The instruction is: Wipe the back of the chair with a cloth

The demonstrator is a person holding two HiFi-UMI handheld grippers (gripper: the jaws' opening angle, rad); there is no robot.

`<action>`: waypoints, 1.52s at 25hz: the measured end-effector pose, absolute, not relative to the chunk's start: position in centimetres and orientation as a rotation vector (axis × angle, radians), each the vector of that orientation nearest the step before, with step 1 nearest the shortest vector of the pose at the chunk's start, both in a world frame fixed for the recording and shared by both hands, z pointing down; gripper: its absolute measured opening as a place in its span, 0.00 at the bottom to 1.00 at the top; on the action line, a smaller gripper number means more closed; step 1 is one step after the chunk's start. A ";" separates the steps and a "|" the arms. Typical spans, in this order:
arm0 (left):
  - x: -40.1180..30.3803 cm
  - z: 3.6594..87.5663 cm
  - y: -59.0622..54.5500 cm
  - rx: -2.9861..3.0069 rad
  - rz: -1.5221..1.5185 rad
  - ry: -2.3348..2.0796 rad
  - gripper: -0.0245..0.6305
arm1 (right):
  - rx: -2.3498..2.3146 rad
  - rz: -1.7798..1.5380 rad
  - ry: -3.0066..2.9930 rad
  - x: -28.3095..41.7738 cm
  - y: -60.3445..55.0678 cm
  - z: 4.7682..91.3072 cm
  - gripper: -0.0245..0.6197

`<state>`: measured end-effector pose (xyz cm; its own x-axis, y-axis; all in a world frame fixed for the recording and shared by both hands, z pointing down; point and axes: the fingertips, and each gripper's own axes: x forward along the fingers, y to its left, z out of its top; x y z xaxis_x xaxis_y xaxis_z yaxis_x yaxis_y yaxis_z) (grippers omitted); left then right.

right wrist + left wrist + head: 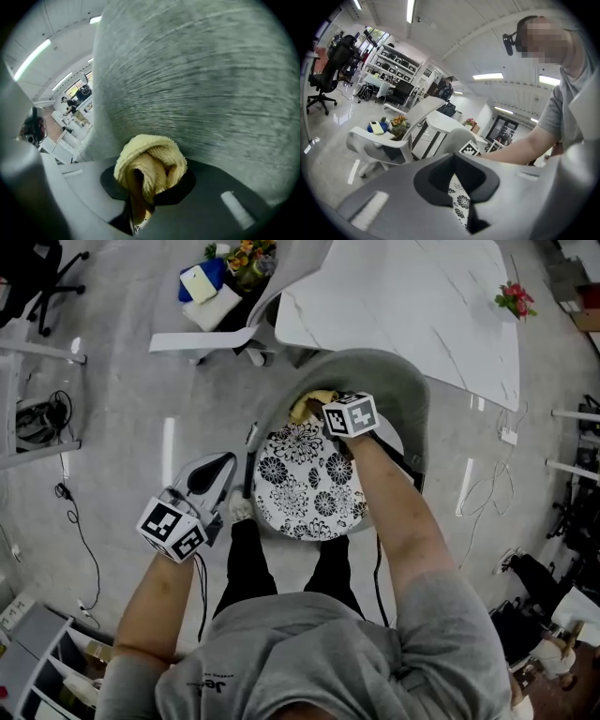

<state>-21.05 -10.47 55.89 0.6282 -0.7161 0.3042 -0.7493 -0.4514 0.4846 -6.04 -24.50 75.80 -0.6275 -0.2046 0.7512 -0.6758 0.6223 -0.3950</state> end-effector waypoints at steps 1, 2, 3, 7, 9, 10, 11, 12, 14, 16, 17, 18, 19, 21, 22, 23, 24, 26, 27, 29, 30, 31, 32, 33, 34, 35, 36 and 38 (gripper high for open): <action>-20.7 55.9 -10.8 2.264 0.079 -1.139 0.13 | 0.751 0.927 -2.157 -5.0 -25.0 75.8 0.13; -20.2 55.9 -11.1 2.267 0.084 -1.133 0.13 | 0.814 0.957 -2.145 -4.0 -25.5 75.8 0.13; -19.7 55.8 -11.3 2.271 0.087 -1.127 0.13 | 0.873 0.988 -2.132 -2.9 -26.0 75.8 0.13; -16.9 55.4 -12.4 2.297 0.099 -1.091 0.13 | 1.083 1.098 -2.073 2.3 -27.3 75.8 0.13; -15.5 55.2 -12.8 2.312 0.109 -1.067 0.13 | 1.175 1.148 -2.044 5.0 -27.7 75.7 0.13; -14.7 55.2 -12.9 2.322 0.113 -1.054 0.13 | 1.219 1.174 -2.030 6.2 -27.7 75.6 0.13; -14.0 55.2 -13.0 2.332 0.116 -1.041 0.13 | 1.265 1.202 -2.015 7.5 -27.7 75.4 0.13; -13.2 55.1 -13.1 2.340 0.119 -1.029 0.13 | 1.312 1.234 -1.998 8.8 -27.6 75.3 0.13; -11.8 54.8 -13.2 2.349 0.128 -1.008 0.13 | 1.408 1.302 -1.964 11.2 -27.2 74.9 0.13; -10.4 54.6 -13.3 2.362 0.133 -0.987 0.13 | 1.501 1.368 -1.931 13.4 -26.6 74.4 0.13; -9.6 54.5 -13.4 2.368 0.134 -0.977 0.13 | 1.544 1.398 -1.915 14.4 -26.2 74.2 0.13; -8.9 54.2 -13.4 2.373 0.134 -0.968 0.13 | 1.582 1.425 -1.900 15.5 -25.7 74.0 0.13; -8.2 54.0 -13.5 2.378 0.134 -0.958 0.13 | 1.615 1.450 -1.888 16.6 -25.3 73.8 0.13; -7.0 53.6 -13.4 2.393 0.134 -0.939 0.13 | 1.664 1.498 -1.872 18.3 -24.3 73.3 0.13; -6.5 53.4 -13.3 2.399 0.135 -0.934 0.13 | 1.682 1.517 -1.868 19.0 -23.8 73.0 0.13; -6.1 53.2 -13.2 2.402 0.136 -0.931 0.13 | 1.697 1.532 -1.867 19.6 -23.3 72.7 0.13; -5.7 53.1 -13.1 2.407 0.135 -0.928 0.13 | 1.710 1.543 -1.867 20.2 -22.9 72.4 0.13; -5.1 53.0 -12.8 2.414 0.133 -0.918 0.13 | 1.733 1.556 -1.869 21.2 -22.3 71.8 0.13; -4.8 52.9 -12.7 2.415 0.133 -0.914 0.13 | 1.741 1.556 -1.870 21.6 -22.0 71.5 0.13; -4.5 52.8 -12.3 2.416 0.134 -0.911 0.13 | 1.739 1.535 -1.874 22.1 -21.5 71.1 0.13; -4.4 52.7 -12.2 2.417 0.134 -0.913 0.13 | 1.727 1.511 -1.881 22.2 -21.4 71.0 0.13; -4.4 52.7 -12.0 2.416 0.132 -0.916 0.13 | 1.708 1.483 -1.892 22.1 -21.3 71.0 0.13; -4.5 52.7 -11.9 2.412 0.128 -0.921 0.13 | 1.680 1.452 -1.910 21.8 -21.3 70.9 0.13; -4.7 52.8 -11.7 2.407 0.125 -0.926 0.13 | 1.643 1.421 -1.934 21.3 -21.4 70.9 0.13; -5.0 52.9 -11.6 2.402 0.121 -0.930 0.13 | 1.597 1.391 -1.962 20.5 -21.6 70.8 0.13; -5.3 53.1 -11.4 2.396 0.116 -0.934 0.13 | 1.546 1.359 -1.992 19.6 -21.7 70.7 0.13; -5.6 53.4 -11.3 2.391 0.112 -0.938 0.13 | 1.492 1.321 -2.024 18.6 -22.0 70.6 0.13; -6.6 53.7 -11.1 2.379 0.105 -0.951 0.13 | 1.372 1.215 -2.084 16.0 -22.5 70.4 0.13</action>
<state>-6.57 -11.11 53.66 0.7442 -0.6100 0.2723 -0.6546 -0.5849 0.4789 15.96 -22.53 70.43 -0.4610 -0.5608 0.6877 -0.8747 0.1567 -0.4586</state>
